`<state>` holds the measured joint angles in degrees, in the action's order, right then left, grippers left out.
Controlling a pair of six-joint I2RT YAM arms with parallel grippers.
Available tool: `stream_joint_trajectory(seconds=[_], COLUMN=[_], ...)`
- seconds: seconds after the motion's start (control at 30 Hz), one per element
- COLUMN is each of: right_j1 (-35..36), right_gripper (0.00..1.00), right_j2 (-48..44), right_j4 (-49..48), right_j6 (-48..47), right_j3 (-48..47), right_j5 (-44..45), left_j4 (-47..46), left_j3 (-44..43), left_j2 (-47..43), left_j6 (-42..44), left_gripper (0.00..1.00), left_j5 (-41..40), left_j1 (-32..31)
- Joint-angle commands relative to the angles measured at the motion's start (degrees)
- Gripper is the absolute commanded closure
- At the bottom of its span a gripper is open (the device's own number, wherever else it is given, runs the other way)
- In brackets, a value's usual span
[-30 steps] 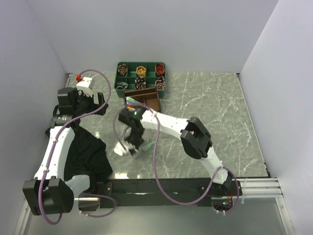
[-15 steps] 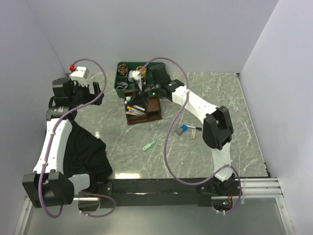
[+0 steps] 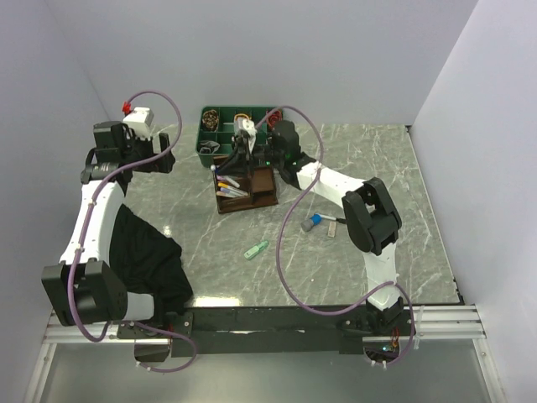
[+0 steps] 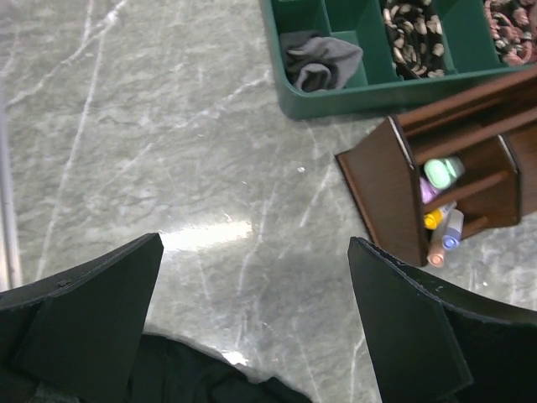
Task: Sort the stationery into containers
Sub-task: Place the pen in the storage box.
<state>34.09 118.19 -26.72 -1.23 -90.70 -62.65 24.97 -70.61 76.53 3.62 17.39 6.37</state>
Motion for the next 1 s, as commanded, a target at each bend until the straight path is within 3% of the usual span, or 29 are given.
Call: stream_joint_trajectory(seconds=[0.0,0.23,0.83,0.97], right_j1=[-0.51,-1.48,-1.66,-1.48], right_gripper=[1.00,1.00,1.00,1.00], right_j2=[-1.39,0.37,7.14,8.54], right_j4=[-13.18,-6.51,6.06,13.77], right_j6=[-0.24,-9.30,-16.61,-19.06], right_j3=[5.43,5.10,-3.69,-7.29], right_j5=[-3.26,-3.01,3.06,4.64], left_j4=[1.75,2.10,0.25,-0.18], left_j3=[-5.76,-8.49,-9.90,-10.07], left_j2=[1.77,4.41,8.11,7.49], left_j6=[2.62,3.59,1.39,0.78], left_gripper=[0.01,0.01,0.00,0.01], left_j5=[-2.00,-2.80,-0.51,0.10], left_j1=[0.40,0.48,0.48,0.40])
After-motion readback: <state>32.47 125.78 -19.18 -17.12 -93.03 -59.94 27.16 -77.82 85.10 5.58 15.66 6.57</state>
